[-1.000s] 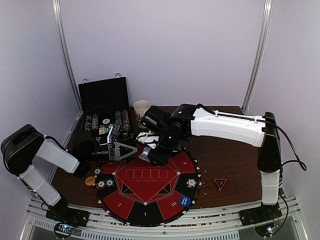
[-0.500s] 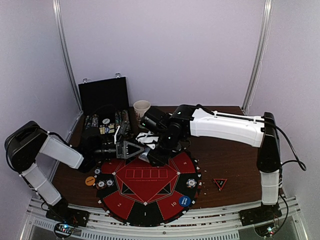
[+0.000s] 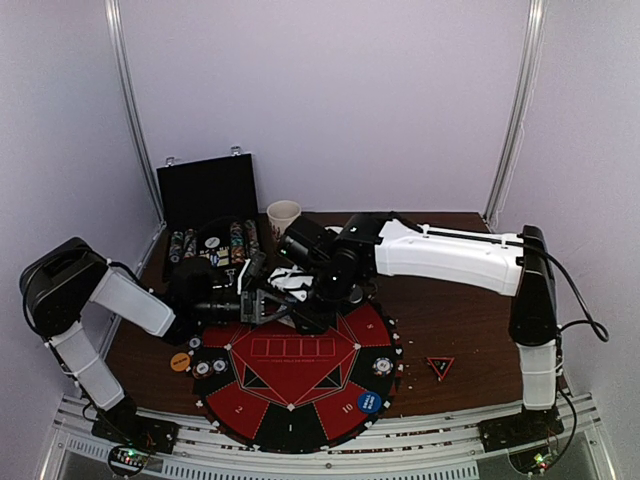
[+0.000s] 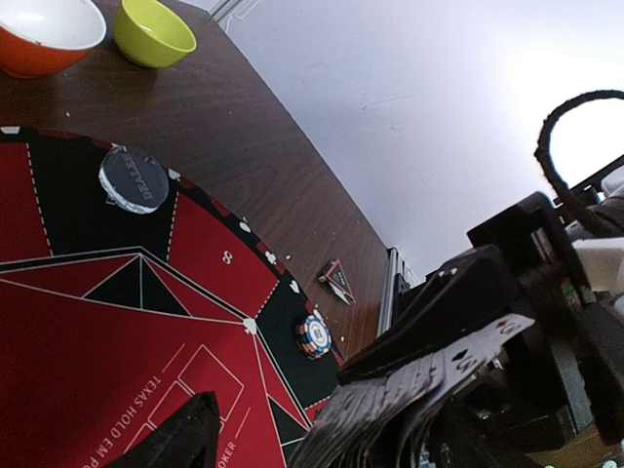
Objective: Distribute texas hold em gaming equipment
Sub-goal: Pass from the right arm to the left
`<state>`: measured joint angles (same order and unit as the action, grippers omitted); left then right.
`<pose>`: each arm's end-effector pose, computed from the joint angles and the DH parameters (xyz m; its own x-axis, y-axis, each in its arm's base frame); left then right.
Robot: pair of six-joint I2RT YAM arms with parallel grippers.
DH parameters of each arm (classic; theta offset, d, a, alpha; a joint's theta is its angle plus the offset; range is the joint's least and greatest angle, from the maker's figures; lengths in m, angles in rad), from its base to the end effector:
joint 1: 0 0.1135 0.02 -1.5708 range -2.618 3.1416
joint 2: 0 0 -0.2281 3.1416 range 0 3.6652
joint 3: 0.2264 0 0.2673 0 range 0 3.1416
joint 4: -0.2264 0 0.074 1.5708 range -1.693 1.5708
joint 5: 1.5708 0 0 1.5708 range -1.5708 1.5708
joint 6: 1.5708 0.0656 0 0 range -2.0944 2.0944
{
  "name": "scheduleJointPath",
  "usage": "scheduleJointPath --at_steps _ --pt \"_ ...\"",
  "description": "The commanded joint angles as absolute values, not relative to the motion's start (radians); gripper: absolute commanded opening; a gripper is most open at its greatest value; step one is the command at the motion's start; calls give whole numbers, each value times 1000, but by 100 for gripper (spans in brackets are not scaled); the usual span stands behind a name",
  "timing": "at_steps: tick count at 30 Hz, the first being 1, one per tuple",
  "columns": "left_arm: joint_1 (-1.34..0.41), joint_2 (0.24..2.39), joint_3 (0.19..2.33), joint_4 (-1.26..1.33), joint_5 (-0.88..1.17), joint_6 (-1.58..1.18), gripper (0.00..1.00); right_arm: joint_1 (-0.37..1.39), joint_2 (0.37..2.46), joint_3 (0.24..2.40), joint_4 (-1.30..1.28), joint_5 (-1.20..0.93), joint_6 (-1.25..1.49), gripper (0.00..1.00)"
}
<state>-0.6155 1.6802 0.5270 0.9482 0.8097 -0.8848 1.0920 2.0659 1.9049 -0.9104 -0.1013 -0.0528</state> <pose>0.2356 -0.2248 0.1022 -0.8613 -0.0446 -0.5061 0.4903 0.1884 -0.8510 0.2069 0.4129 0.2094 -0.3561 -0.8000 -0.4829 -0.9254 0.3737 0.0634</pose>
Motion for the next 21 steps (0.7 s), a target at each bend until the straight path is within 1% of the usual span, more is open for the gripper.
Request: scheduleJointPath --at_steps 1,3,10,20,21 --pt "-621 1691 560 993 831 -890 74 1105 2084 1930 -922 -78 -61 40" --pt "-620 1694 559 1006 841 -901 70 1106 2086 1929 -921 -72 -63 40" --pt "-630 1695 557 987 881 -884 48 1105 2086 1936 -919 -62 -69 40" --pt "-633 1682 560 999 954 -895 0 1105 2068 1926 -918 -26 -79 40" --pt "-633 1677 561 986 958 -892 0 1105 2068 1925 -918 -22 -82 40"
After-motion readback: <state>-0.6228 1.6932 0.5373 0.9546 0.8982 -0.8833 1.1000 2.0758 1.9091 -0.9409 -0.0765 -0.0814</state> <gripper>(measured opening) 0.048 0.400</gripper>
